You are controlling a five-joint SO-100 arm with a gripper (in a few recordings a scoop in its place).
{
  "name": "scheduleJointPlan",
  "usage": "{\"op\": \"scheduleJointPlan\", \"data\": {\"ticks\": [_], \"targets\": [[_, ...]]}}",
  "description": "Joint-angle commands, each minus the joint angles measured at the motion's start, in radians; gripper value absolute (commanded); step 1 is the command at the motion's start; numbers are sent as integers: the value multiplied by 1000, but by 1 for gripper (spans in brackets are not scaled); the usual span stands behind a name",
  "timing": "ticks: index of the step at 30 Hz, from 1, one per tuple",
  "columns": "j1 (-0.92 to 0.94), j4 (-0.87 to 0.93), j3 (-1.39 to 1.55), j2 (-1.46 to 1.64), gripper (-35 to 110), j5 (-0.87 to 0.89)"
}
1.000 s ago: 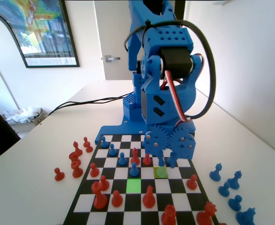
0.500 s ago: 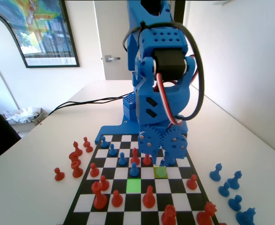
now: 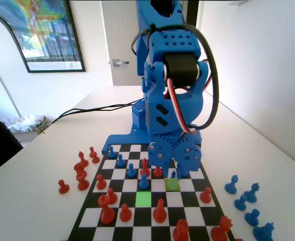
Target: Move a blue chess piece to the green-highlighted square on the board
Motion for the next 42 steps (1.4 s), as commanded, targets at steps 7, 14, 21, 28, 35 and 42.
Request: {"op": "scheduleJointPlan", "data": {"ticks": [7, 14, 21, 28, 35, 42], "targets": [[0, -23, 5, 54, 8, -6], [9, -29, 6, 44, 7, -15], [8, -44, 20, 38, 7, -21], [-6, -57, 34, 28, 7, -12], [-11, -58, 31, 20, 4, -17], [0, -44, 11, 20, 1, -21]]}}
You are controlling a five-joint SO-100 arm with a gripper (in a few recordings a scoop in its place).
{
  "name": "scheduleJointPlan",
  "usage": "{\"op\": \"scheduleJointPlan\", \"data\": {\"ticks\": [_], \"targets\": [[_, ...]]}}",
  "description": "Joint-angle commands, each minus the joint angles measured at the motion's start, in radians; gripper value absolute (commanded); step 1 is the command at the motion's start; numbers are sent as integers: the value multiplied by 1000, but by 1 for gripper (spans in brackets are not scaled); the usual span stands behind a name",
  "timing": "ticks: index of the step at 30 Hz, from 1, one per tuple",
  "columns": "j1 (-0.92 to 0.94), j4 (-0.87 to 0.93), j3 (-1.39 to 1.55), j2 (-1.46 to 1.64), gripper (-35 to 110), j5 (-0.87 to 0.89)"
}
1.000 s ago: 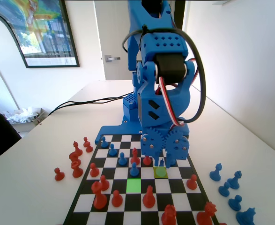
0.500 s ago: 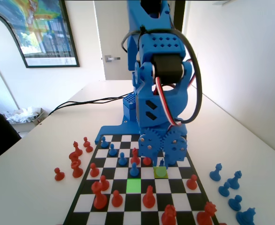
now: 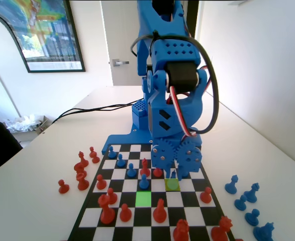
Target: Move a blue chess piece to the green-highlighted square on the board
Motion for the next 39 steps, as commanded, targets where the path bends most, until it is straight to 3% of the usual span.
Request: {"op": "scheduleJointPlan", "data": {"ticks": [1, 11, 24, 39], "targets": [[3, 21, -34, 29, 1, -6], [129, 130, -183, 106, 1, 6], [278, 100, -236, 25, 1, -44], [201, 75, -232, -44, 1, -28]]}}
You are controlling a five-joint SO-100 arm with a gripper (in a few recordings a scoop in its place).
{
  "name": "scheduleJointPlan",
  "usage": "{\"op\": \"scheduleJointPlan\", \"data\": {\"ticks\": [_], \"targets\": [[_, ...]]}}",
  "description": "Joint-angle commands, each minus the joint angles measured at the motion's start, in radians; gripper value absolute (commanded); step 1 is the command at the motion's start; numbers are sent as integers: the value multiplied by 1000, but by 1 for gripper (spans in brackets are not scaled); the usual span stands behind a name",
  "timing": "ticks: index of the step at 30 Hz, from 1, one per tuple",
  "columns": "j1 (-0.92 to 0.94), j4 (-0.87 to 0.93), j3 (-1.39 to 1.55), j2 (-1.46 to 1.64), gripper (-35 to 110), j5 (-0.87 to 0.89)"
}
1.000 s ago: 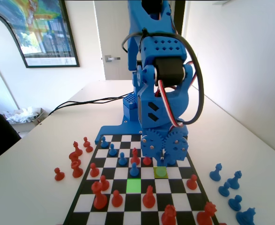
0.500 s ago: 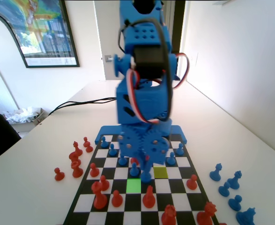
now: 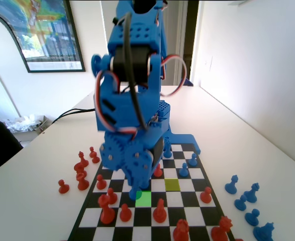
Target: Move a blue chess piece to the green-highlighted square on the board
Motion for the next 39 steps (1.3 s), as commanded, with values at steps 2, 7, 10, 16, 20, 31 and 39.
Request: {"op": "scheduleJointPlan", "data": {"ticks": [2, 7, 10, 16, 20, 31, 39], "targets": [[-26, -5, -18, 26, 1, -2], [-34, -46, 32, 26, 1, -6], [-29, -57, 52, 26, 1, -9], [-20, -64, 60, 28, 1, -20], [-6, -67, 63, 28, 1, -28], [6, -86, 83, 28, 1, -37], [2, -95, 101, 28, 2, -37]]}}
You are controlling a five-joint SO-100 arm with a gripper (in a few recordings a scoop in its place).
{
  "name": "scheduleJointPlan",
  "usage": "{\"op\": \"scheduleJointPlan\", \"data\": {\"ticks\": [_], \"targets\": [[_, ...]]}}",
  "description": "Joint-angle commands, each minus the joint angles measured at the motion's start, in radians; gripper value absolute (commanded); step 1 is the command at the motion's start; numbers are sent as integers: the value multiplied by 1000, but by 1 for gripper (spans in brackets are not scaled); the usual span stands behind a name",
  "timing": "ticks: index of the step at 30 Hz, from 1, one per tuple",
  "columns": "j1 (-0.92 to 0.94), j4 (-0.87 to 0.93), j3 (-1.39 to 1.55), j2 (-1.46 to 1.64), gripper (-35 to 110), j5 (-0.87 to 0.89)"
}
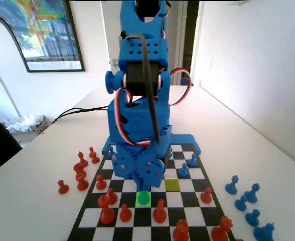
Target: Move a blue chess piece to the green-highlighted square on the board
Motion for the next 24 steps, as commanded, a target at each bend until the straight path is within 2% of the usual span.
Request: {"op": "scheduleJointPlan", "data": {"ticks": [1, 6, 15, 20, 24], "targets": [[9, 0, 9, 28, 4, -9], [6, 26, -15, 32, 12, -11], [20, 94, -121, 78, 13, 21], [17, 198, -210, 138, 12, 54], [9, 284, -241, 224, 5, 55]]}}
